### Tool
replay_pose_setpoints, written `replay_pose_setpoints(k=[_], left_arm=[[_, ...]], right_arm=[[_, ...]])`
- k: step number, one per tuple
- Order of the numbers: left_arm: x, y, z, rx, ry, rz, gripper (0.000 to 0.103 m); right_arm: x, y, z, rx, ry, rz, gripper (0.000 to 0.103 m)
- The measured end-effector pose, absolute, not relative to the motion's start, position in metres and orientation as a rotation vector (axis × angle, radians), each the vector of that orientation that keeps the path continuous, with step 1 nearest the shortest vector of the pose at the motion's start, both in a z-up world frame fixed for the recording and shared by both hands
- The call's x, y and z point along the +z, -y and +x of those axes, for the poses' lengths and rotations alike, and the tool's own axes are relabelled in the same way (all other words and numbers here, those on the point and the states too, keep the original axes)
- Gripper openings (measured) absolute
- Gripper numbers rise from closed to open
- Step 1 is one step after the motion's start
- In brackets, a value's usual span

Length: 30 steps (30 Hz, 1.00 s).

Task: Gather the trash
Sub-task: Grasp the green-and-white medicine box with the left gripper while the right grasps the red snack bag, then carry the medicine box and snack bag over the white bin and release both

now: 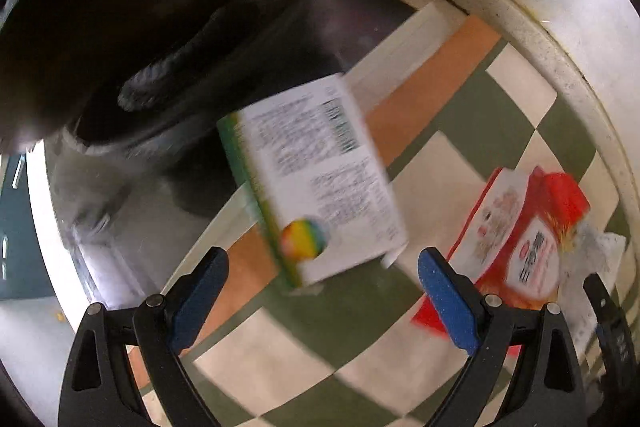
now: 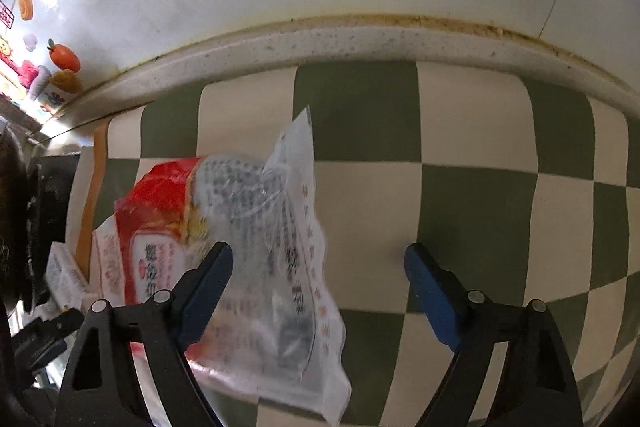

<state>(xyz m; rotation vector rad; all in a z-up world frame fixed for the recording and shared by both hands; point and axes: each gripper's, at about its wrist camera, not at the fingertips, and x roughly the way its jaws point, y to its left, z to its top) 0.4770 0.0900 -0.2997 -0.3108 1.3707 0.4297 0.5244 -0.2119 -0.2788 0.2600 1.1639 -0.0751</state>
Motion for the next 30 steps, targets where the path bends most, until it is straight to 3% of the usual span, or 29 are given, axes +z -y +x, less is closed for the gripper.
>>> replay_pose_setpoints(k=[4, 8, 9, 10, 11, 17, 30], left_arm=[[-0.305, -0.082, 0.494, 0.473, -1.379, -0.314, 0.097], [-0.312, -0.079, 0.503, 0.515, -1.384, -0.287, 0.095], [-0.311, -0.079, 0.504, 0.519, -1.366, -0.292, 0.088], [-0.308, -0.078, 0.503, 0.509, -1.345, -0.302, 0.081], [-0.305, -0.077, 0.501, 0.488, -1.327, -0.318, 0.071], [-0.295, -0.072, 0.481, 0.459, -1.3, -0.292, 0.07], [-0.229, -0.071, 0.368, 0.368, -1.193, -0.264, 0.069]], right_arm=[[-0.282, 0.201, 0.528, -0.109, -1.134, 0.202, 0.075], [-0.282, 0.187, 0.53, -0.106, -1.108, 0.149, 0.036], [-0.282, 0.186, 0.531, -0.109, -1.104, 0.149, 0.032], [-0.281, 0.186, 0.53, -0.11, -1.094, 0.155, 0.019], [-0.279, 0.191, 0.528, -0.108, -1.09, 0.161, 0.016], [-0.26, 0.205, 0.51, -0.092, -1.034, 0.216, 0.009], [-0.17, 0.242, 0.427, 0.049, -0.925, 0.301, 0.006]])
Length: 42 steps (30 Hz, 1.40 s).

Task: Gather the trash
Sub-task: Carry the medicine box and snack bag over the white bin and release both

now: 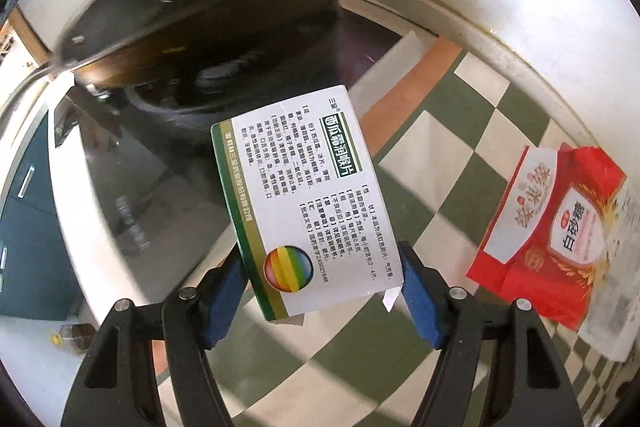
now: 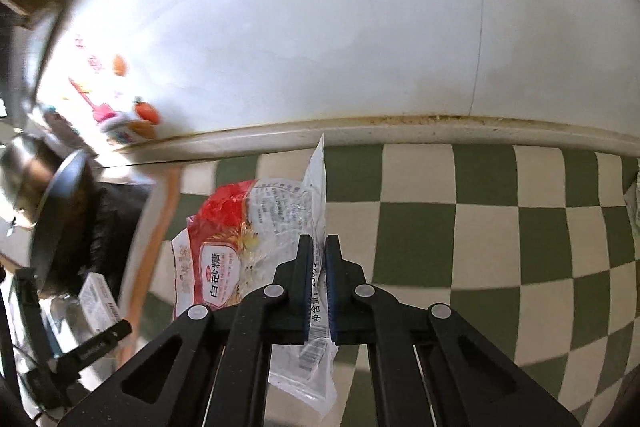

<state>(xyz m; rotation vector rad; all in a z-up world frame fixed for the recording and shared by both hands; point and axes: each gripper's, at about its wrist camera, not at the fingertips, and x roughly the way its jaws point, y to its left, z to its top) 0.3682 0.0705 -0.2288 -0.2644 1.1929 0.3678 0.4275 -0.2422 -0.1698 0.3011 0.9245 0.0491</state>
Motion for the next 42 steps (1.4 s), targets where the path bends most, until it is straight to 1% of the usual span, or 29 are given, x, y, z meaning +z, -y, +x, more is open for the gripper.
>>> replay_pose_setpoints(k=[4, 6, 7, 10, 15, 18, 20, 21, 23, 24, 27, 29, 30, 33, 34, 37, 39, 42], left_arm=[[-0.205, -0.094, 0.314, 0.342, -1.151, -0.286, 0.069], [-0.194, -0.105, 0.283, 0.336, -1.131, -0.308, 0.069], [-0.198, -0.128, 0.263, 0.333, -1.125, -0.326, 0.069], [-0.202, -0.161, 0.206, 0.354, -1.111, -0.375, 0.069], [-0.231, -0.227, 0.091, 0.472, -1.137, -0.466, 0.069], [-0.265, -0.272, 0.023, 0.589, -1.172, -0.54, 0.069], [-0.289, -0.3, -0.015, 0.665, -1.192, -0.596, 0.069], [-0.311, -0.321, -0.041, 0.716, -1.206, -0.646, 0.069], [-0.34, -0.347, -0.072, 0.775, -1.218, -0.712, 0.069], [-0.363, -0.365, -0.092, 0.811, -1.227, -0.753, 0.069], [-0.421, -0.399, -0.124, 0.861, -1.241, -0.837, 0.069], [-0.47, -0.421, -0.139, 0.858, -1.26, -0.899, 0.069], [-0.496, -0.432, -0.144, 0.837, -1.269, -0.943, 0.069], [-0.578, -0.46, -0.144, 0.789, -1.278, -1.018, 0.069], [-0.601, -0.468, -0.142, 0.769, -1.276, -1.041, 0.069], [-0.67, -0.486, -0.132, 0.676, -1.267, -1.134, 0.069], [-0.712, -0.497, -0.119, 0.623, -1.27, -1.169, 0.069], [-0.76, -0.51, -0.101, 0.58, -1.287, -1.219, 0.07]], right_arm=[[-0.144, 0.213, 0.388, 0.124, -0.917, 0.262, 0.006], [-0.133, 0.183, 0.364, 0.178, -0.926, 0.224, 0.006], [-0.13, 0.171, 0.356, 0.2, -0.93, 0.203, 0.006], [-0.125, 0.119, 0.321, 0.293, -0.95, 0.13, 0.006], [-0.146, -0.003, 0.253, 0.514, -1.036, -0.009, 0.006], [-0.185, -0.097, 0.211, 0.638, -1.096, -0.14, 0.006], [-0.212, -0.145, 0.186, 0.688, -1.114, -0.221, 0.006], [-0.229, -0.172, 0.172, 0.71, -1.116, -0.271, 0.006], [-0.274, -0.232, 0.143, 0.75, -1.137, -0.385, 0.005], [-0.29, -0.248, 0.136, 0.755, -1.139, -0.415, 0.005], [-0.365, -0.313, 0.107, 0.769, -1.138, -0.54, 0.005], [-0.423, -0.352, 0.091, 0.77, -1.143, -0.613, 0.005], [-0.462, -0.373, 0.084, 0.765, -1.143, -0.652, 0.005], [-0.548, -0.41, 0.076, 0.75, -1.17, -0.716, 0.005], [-0.588, -0.425, 0.073, 0.741, -1.167, -0.757, 0.005], [-0.66, -0.447, 0.069, 0.731, -1.155, -0.82, 0.005], [-0.695, -0.456, 0.07, 0.733, -1.172, -0.833, 0.005], [-0.732, -0.466, 0.076, 0.731, -1.201, -0.845, 0.006]])
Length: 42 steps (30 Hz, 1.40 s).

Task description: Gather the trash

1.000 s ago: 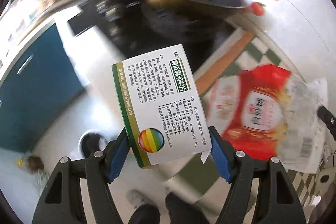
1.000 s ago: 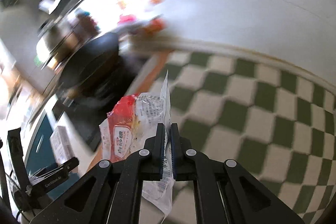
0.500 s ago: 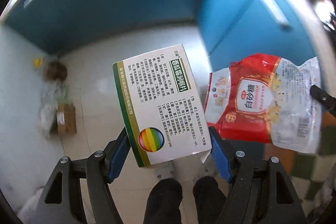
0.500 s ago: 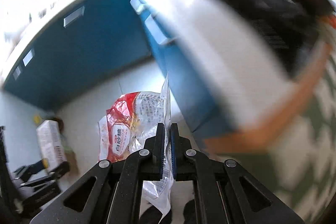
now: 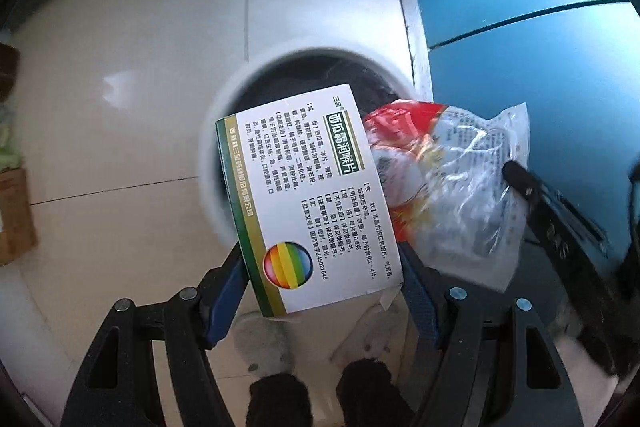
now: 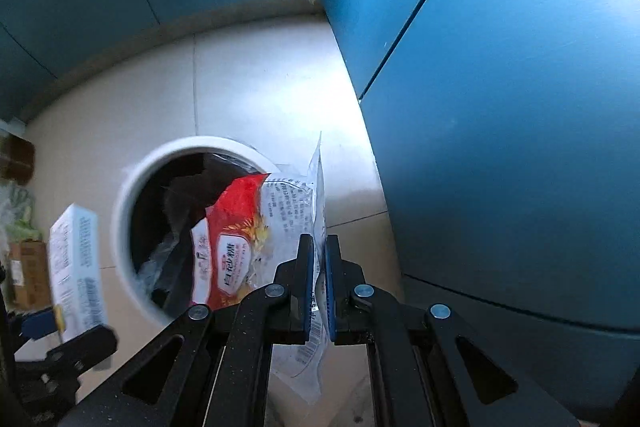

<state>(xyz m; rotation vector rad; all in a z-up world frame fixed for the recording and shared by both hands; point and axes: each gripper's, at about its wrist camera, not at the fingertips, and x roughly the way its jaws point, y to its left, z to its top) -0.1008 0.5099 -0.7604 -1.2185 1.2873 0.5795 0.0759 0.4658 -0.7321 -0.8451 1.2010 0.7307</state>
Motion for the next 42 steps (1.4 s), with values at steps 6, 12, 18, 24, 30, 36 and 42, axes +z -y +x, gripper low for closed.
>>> replay_pose_setpoints(k=[6, 12, 18, 24, 30, 36, 42], left_arm=[[-0.812, -0.522, -0.078, 0.527, -1.335, -1.249, 0.077], [-0.792, -0.527, -0.091, 0.625, -1.307, -1.179, 0.101], [-0.74, -0.507, -0.113, 0.804, -1.281, -1.009, 0.101], [-0.67, -0.477, -0.132, 0.916, -1.244, -0.894, 0.101], [-0.579, -0.447, -0.147, 0.948, -1.193, -0.855, 0.101], [-0.475, -0.412, -0.151, 0.956, -1.148, -0.785, 0.101], [-0.37, -0.368, -0.162, 0.981, -1.086, -0.749, 0.101]], right_arm=[[-0.763, -0.466, 0.095, 0.715, -1.295, -0.84, 0.021], [-0.75, -0.455, 0.103, 0.769, -1.315, -0.8, 0.086], [-0.723, -0.434, 0.092, 0.82, -1.277, -0.789, 0.103], [-0.681, -0.413, 0.066, 0.868, -1.231, -0.82, 0.103], [-0.597, -0.387, 0.05, 0.874, -1.192, -0.792, 0.103], [-0.475, -0.35, 0.032, 0.877, -1.122, -0.754, 0.103], [-0.349, -0.305, 0.011, 0.913, -1.046, -0.711, 0.103]])
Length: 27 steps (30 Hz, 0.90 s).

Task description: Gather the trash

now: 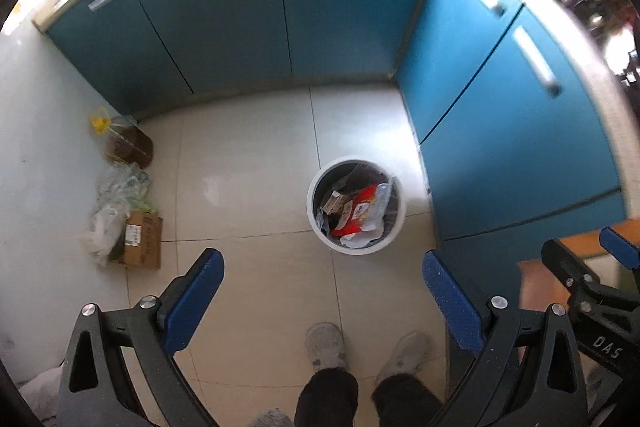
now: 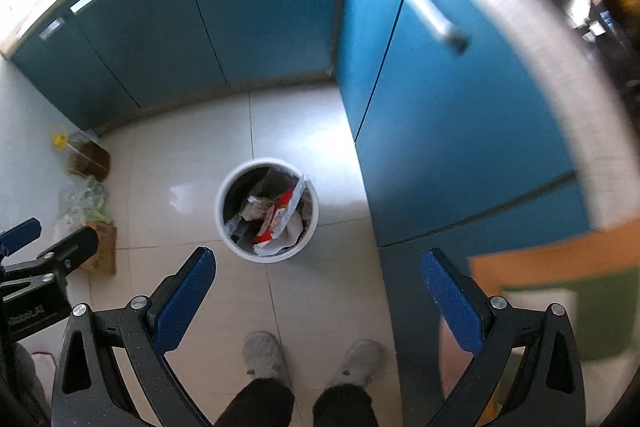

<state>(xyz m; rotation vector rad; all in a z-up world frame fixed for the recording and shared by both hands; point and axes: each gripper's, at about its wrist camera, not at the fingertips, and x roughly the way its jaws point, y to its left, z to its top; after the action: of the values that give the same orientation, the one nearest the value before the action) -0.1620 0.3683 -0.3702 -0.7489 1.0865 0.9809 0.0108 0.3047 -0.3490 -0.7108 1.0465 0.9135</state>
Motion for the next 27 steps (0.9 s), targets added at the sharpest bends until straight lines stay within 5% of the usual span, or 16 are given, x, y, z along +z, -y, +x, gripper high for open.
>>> replay_pose_setpoints(k=[8, 27], left_arm=[[-0.249, -0.292, -0.18, 1.097, -0.975, -0.699, 0.101], [-0.119, -0.178, -0.192, 1.014, -0.779, -0.779, 0.101]], right_arm=[[-0.213, -0.229, -0.007, 1.027, -0.96, -0.672, 0.103], [-0.054, -0.104, -0.018, 1.327, -0.976, -0.564, 0.103]])
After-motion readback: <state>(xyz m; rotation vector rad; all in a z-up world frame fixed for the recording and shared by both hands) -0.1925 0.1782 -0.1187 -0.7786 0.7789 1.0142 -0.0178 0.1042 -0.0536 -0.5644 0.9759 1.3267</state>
